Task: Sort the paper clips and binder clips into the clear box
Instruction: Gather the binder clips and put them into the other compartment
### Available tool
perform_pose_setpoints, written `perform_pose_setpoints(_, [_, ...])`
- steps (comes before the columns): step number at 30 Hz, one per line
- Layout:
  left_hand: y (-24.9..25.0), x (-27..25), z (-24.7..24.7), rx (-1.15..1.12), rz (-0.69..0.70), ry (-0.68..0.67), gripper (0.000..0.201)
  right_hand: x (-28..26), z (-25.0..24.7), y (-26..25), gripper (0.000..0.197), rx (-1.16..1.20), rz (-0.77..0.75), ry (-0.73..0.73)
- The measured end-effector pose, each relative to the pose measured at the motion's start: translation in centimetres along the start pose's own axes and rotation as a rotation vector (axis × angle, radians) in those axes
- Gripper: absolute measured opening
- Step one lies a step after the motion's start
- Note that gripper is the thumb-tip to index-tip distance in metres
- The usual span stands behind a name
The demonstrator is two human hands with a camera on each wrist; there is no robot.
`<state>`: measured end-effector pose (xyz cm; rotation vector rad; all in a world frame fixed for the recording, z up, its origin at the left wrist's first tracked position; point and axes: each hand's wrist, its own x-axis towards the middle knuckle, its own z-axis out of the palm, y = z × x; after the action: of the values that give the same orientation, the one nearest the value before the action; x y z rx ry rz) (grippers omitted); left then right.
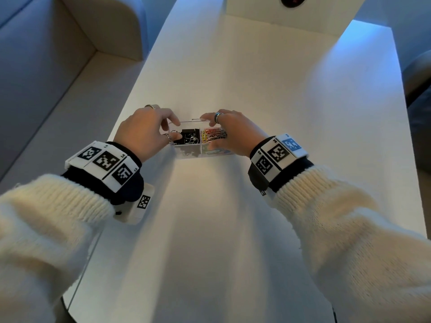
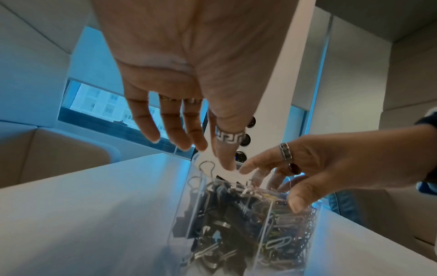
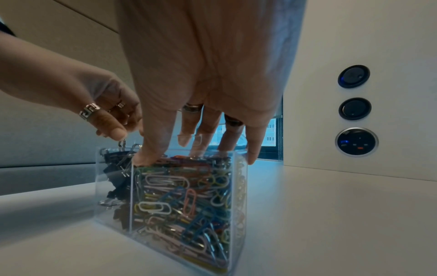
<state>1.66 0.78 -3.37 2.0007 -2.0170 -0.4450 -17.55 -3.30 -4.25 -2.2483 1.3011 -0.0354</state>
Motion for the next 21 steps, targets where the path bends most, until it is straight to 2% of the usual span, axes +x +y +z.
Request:
perform_pose_setpoints(6, [0.22,-0.21,0.01,0.081,0.100,-0.088,0.023,0.07,0.06,0.09,0.059,0.002,0.004,0.006])
perform_pose_setpoints(11, [0.47,-0.15,-0.25,0.190,0.105,-0.107,0.020,0.05,0.13,0.09,0.057,0.009,0.002,0.011])
perform_pose_setpoints(16, [0.47,0.41,0.14,0.156,0.063,-0.108,0.019,-0.07,0.08,0.12,0.060,0.020,0.003,0.004])
perform_pose_setpoints(21, [0.31,0.33,0.22,0.147,0.084,-0.078,0.015,-0.12,0.07,0.09,0.060,0.023,0.006,0.000])
